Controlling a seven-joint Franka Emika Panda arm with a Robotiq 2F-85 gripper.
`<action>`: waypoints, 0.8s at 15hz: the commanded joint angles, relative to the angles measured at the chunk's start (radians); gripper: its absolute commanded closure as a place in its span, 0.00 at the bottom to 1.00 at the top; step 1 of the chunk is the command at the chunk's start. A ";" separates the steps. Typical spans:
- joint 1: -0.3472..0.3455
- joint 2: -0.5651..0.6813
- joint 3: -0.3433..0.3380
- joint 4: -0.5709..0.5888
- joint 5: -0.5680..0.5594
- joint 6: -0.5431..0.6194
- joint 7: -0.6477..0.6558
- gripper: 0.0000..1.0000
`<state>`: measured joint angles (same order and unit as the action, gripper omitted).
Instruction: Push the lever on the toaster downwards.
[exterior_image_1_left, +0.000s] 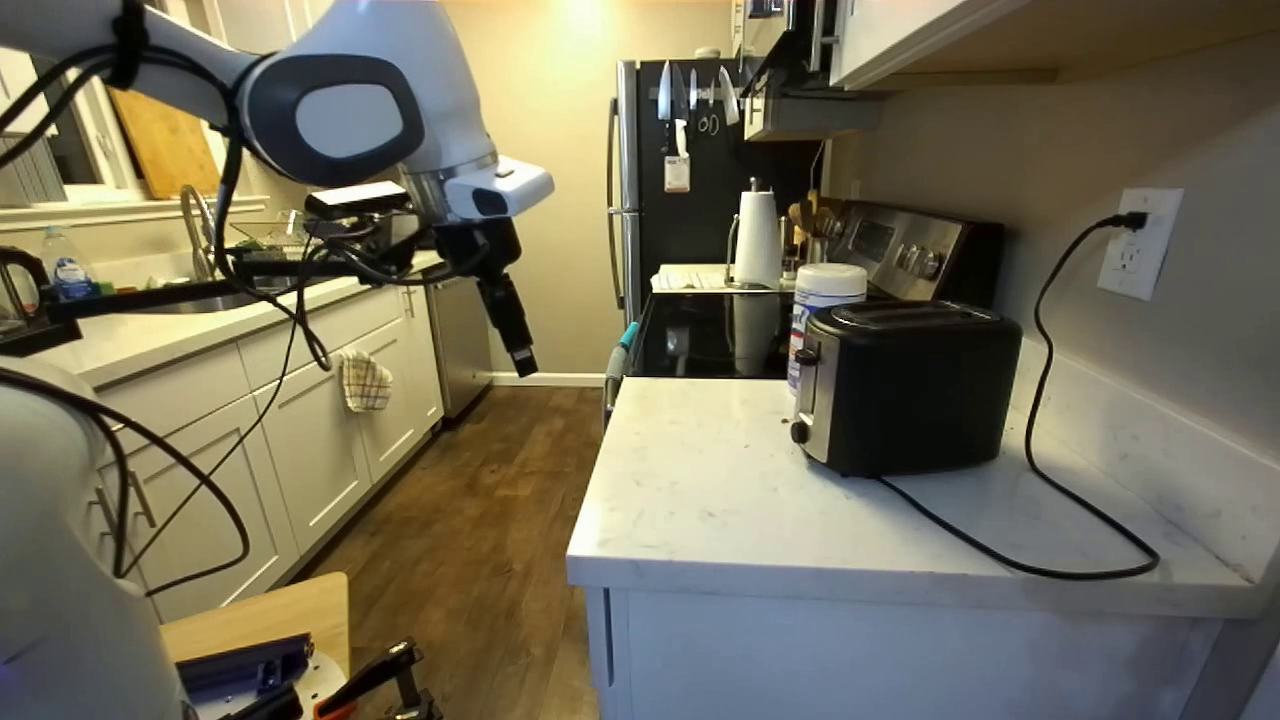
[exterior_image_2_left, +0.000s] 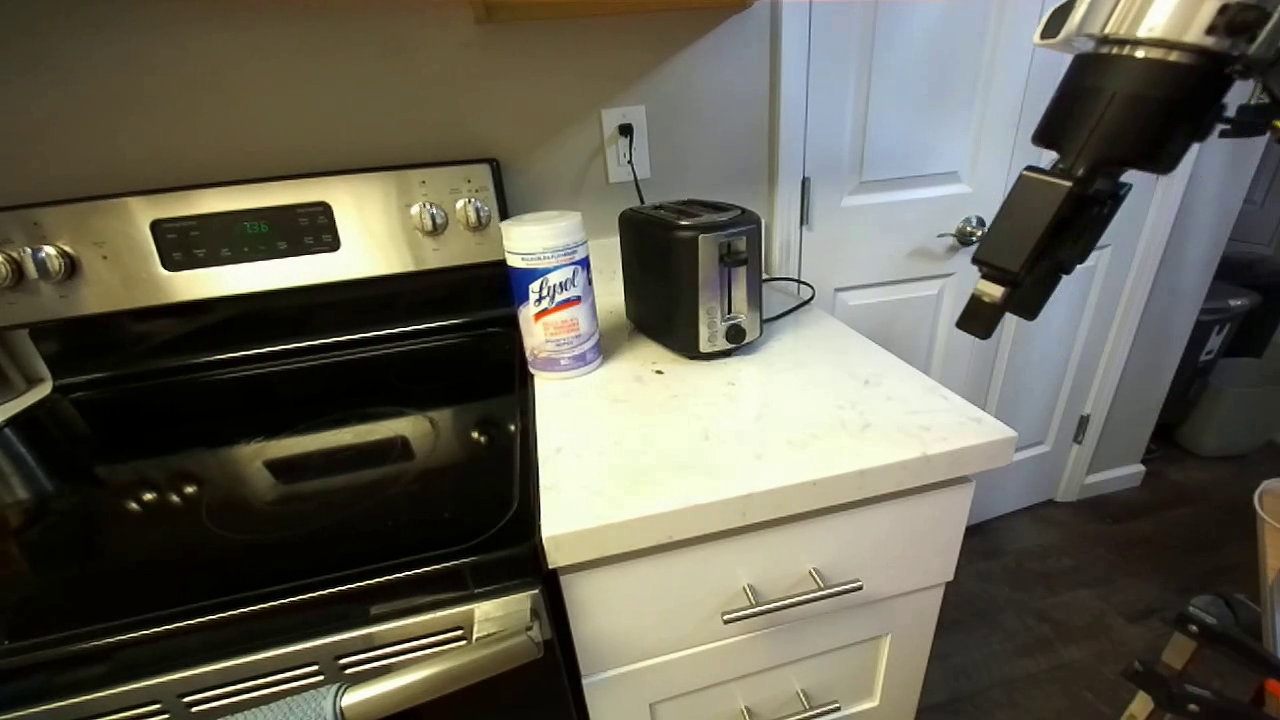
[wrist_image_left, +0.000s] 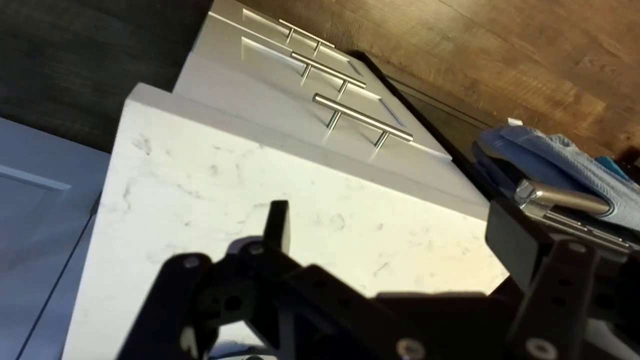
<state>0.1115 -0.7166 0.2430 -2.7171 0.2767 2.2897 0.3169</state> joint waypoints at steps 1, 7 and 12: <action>-0.062 0.151 0.005 0.124 -0.053 0.051 0.062 0.00; -0.126 0.370 0.008 0.340 -0.151 0.078 0.146 0.00; -0.120 0.542 -0.006 0.520 -0.234 0.058 0.220 0.00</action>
<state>-0.0079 -0.2795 0.2417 -2.3041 0.0997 2.3521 0.4741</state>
